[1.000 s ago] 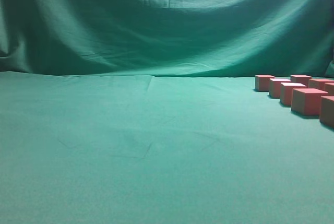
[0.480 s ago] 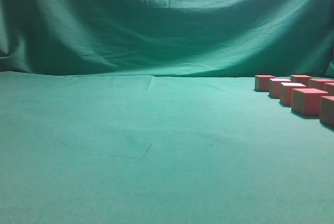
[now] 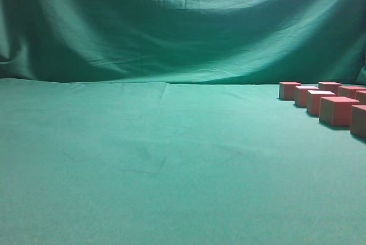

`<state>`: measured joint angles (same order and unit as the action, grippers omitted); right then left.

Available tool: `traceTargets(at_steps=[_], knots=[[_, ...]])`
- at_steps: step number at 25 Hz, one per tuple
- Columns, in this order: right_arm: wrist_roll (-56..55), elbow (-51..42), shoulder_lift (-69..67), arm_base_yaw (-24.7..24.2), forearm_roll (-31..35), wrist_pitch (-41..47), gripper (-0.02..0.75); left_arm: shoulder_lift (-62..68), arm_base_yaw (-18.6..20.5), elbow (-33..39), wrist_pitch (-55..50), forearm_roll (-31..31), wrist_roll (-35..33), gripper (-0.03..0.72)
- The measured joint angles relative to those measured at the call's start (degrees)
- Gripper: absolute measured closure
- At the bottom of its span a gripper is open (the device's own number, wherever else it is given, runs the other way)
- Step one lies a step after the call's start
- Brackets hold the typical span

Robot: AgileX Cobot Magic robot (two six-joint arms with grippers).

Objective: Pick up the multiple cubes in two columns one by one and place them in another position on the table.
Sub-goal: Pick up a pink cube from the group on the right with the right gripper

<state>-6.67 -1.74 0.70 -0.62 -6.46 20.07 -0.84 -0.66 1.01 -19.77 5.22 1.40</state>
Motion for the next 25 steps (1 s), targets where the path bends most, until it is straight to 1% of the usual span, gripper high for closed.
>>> traceTargets(at_steps=[3,7,8,10,14,20,25], knots=[[-0.1,0.0,0.0,0.0,1.9,-8.6,0.738,0.0,0.0,0.0,0.0,0.0,0.0,0.688],[-0.1,0.0,0.0,0.0,2.6,-25.7,0.738,0.0,0.0,0.0,0.0,0.0,0.0,0.688],[-0.1,0.0,0.0,0.0,3.1,-27.7,0.738,0.0,0.0,0.0,0.0,0.0,0.0,0.688],[-0.1,1.9,0.0,0.0,3.7,-25.2,0.738,0.0,0.0,0.0,0.0,0.0,0.0,0.688],[-0.1,11.3,-2.2,0.0,4.1,-15.0,0.738,0.0,0.0,0.0,0.0,0.0,0.0,0.688],[-0.1,23.5,-13.8,0.0,8.0,2.5,0.738,0.0,0.0,0.0,0.0,0.0,0.0,0.688],[0.2,29.0,-23.5,0.0,9.0,12.2,0.738,0.0,0.0,0.0,0.0,0.0,0.0,0.688]])
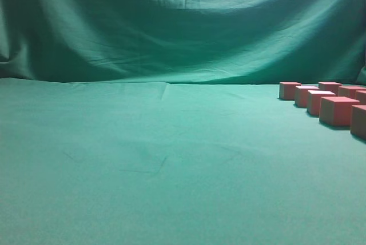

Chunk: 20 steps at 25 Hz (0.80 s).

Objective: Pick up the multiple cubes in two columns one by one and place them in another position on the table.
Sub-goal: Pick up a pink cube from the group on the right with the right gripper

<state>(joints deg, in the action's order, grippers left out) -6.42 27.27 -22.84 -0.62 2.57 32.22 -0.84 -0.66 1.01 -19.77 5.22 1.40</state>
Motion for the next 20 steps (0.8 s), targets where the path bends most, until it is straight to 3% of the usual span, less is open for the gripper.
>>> traceTargets(at_steps=[7,15,20], knots=[[21.0,2.6,-11.5,1.7,6.9,9.3,0.738,0.0,0.0,0.0,0.0,0.0,0.0,0.688],[23.1,6.2,-27.9,9.9,10.9,13.1,0.738,0.0,0.0,0.0,0.0,0.0,0.0,0.688],[21.6,10.2,-37.5,17.0,11.0,10.3,0.738,0.0,0.0,0.0,0.0,0.0,0.0,0.688]])
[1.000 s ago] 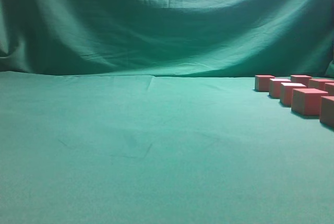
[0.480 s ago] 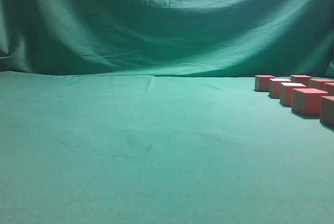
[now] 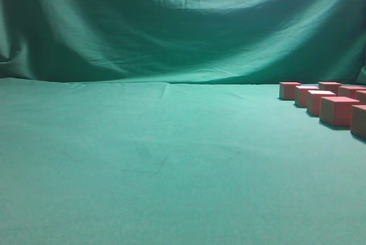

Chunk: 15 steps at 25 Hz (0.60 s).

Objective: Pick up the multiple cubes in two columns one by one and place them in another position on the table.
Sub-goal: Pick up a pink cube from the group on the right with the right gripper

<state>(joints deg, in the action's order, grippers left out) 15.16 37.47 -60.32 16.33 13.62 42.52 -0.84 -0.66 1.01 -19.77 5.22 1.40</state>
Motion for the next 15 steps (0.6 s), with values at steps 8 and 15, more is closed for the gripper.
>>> traceTargets(at_steps=[8,15], knots=[[-8.0,7.0,-16.2,2.1,-1.7,-1.0,0.738,0.0,0.0,0.0,0.0,0.0,0.0,0.688],[-8.4,9.9,-23.2,2.1,-3.1,-2.5,0.594,0.0,0.0,0.0,0.0,0.0,0.0,0.688]])
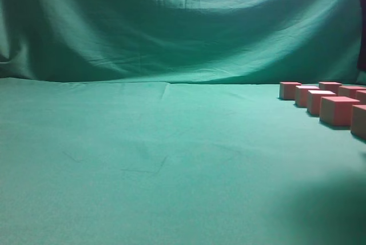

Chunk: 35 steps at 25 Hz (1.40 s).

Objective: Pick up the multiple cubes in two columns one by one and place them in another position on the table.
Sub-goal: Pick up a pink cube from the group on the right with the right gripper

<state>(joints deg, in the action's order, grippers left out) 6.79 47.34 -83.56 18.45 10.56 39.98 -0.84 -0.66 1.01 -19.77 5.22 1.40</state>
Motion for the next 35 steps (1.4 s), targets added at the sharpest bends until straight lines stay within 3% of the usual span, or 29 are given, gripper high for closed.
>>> traceTargets(at_steps=[6,12,22,26,28,35], knots=[[0.0,0.4,-3.7,0.0,-0.5,-3.1,0.256,0.0,0.0,0.0,0.0,0.0,0.0,0.688],[-0.3,0.4,-6.5,0.0,-0.5,-5.1,0.209,0.0,0.0,0.0,0.0,0.0,0.0,0.688],[-0.3,0.4,-11.5,0.0,-0.5,-6.6,0.209,0.0,0.0,0.0,0.0,0.0,0.0,0.688],[-0.4,0.4,-11.7,0.0,-0.5,-6.8,0.463,0.0,0.0,0.0,0.0,0.0,0.0,0.688],[-0.4,1.0,-11.7,0.0,-0.5,-6.1,0.475,0.0,0.0,0.0,0.0,0.0,0.0,0.688],[0.1,10.8,-10.8,0.0,3.8,13.1,0.475,0.0,0.0,0.0,0.0,0.0,0.0,0.688]])
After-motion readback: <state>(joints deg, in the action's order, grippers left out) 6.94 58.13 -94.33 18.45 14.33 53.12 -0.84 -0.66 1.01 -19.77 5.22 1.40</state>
